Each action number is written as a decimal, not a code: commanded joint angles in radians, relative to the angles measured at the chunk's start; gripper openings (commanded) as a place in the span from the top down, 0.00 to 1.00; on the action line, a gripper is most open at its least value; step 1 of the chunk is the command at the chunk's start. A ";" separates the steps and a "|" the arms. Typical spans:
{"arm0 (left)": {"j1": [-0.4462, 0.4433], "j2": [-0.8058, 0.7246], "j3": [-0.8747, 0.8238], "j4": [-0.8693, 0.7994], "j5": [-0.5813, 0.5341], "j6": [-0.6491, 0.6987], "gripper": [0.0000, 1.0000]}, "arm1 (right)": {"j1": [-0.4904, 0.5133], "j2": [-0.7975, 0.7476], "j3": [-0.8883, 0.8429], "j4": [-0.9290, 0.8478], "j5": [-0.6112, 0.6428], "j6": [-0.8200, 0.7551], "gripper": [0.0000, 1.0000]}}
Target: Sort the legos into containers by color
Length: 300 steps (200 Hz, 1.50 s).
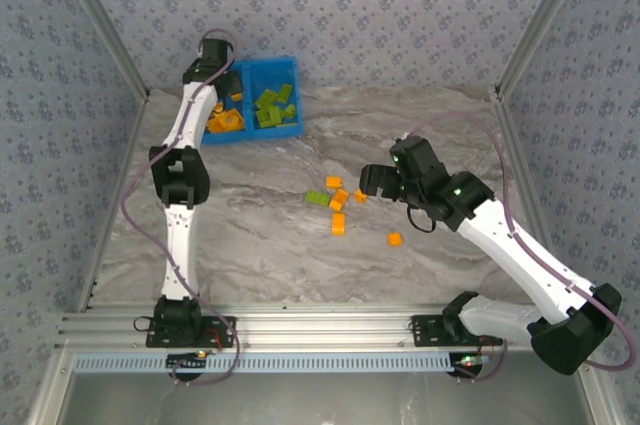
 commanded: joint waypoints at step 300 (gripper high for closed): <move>-0.916 -0.521 -1.178 0.214 -0.121 -0.410 0.60 | -0.138 -0.076 -0.127 0.045 -0.006 0.082 0.01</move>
